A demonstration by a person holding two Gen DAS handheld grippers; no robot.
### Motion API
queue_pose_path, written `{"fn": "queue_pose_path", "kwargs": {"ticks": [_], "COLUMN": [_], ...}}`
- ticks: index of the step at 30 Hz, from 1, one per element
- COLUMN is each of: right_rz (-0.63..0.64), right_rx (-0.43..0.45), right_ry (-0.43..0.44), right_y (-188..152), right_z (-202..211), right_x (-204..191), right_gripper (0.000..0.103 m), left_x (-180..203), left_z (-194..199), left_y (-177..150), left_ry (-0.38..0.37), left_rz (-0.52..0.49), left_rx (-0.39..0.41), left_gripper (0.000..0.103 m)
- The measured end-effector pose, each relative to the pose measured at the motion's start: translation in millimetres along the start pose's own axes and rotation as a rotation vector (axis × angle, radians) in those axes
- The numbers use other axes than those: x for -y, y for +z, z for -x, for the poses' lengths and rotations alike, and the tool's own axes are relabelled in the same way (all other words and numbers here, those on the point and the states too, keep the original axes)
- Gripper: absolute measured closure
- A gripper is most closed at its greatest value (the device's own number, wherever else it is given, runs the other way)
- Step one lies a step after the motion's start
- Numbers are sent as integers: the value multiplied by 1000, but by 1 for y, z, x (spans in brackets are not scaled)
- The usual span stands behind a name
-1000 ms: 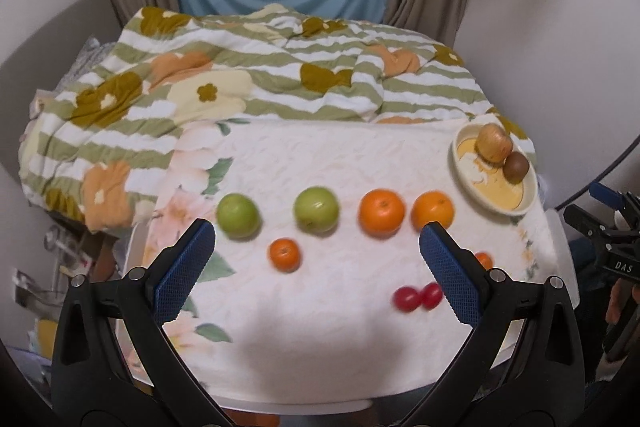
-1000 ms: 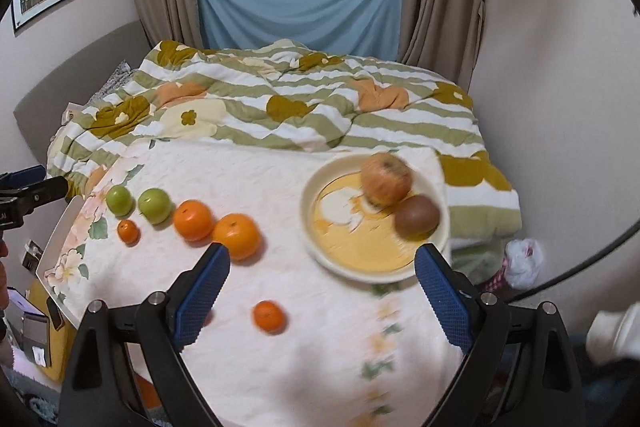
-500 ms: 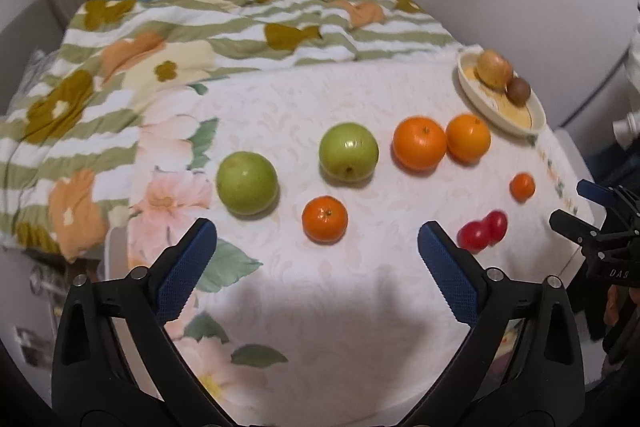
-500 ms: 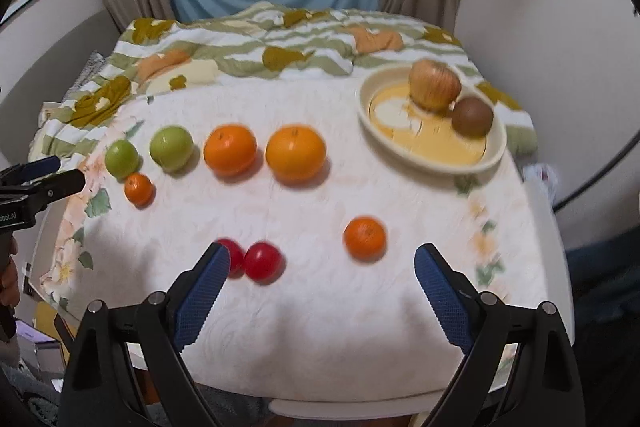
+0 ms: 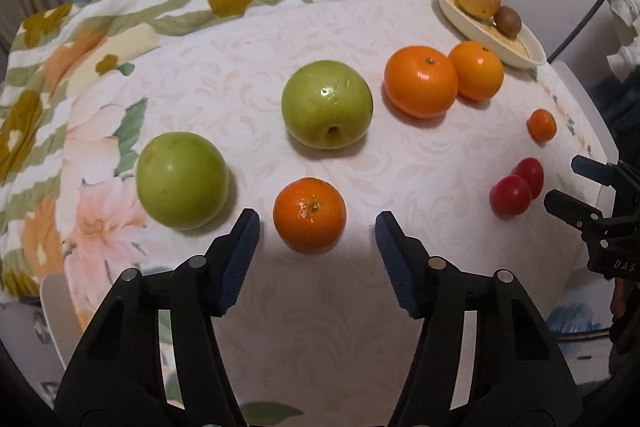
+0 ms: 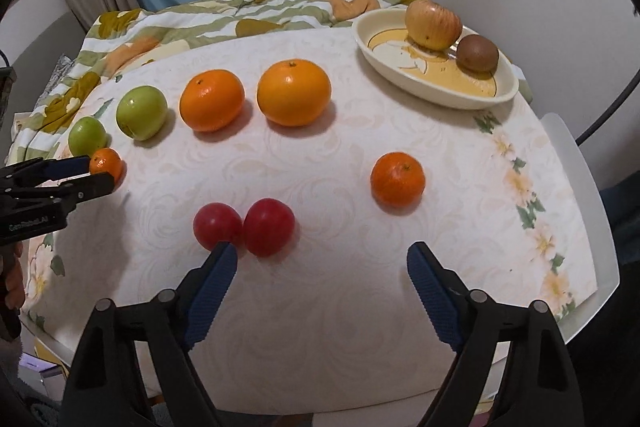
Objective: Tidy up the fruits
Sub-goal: 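Grasp the small mandarin with the left tool while the right tool grasps a red tomato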
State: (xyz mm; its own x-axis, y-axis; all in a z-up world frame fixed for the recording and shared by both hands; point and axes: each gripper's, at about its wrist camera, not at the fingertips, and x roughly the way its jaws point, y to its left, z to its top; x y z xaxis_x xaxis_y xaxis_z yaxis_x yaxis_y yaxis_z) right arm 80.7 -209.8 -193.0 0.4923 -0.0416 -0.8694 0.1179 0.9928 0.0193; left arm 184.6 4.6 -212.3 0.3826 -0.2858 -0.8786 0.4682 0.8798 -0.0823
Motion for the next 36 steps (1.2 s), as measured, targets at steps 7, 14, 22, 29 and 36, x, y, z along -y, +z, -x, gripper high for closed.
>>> {"fn": "queue_pose_path", "kwargs": {"ticks": [7,14,22,29,36], "right_rz": [7,24,57,87,99], "right_rx": [-10,-18,-21,-10,1], "right_ry": [-15,3,20,39,56], "right_y": [-1,1,4,7,8], "right_z": [-5,-9,-18,-23,-25], "right_x": [-4,-11,-18,-23,-22], "right_gripper": [31,39,50,57,74], "left_x": [-1,-3,-7,-9,-8], "left_z": [-11,-8,-3,2,6], "left_y": [2,0,-6,-12,-15], "left_ry": [6,-3,4,11,22], "left_rz": [-20,-14,5,9,17], "left_rx": [-15,-20,-24,-17,-7], "left_gripper": [58,59,59,59,59]}}
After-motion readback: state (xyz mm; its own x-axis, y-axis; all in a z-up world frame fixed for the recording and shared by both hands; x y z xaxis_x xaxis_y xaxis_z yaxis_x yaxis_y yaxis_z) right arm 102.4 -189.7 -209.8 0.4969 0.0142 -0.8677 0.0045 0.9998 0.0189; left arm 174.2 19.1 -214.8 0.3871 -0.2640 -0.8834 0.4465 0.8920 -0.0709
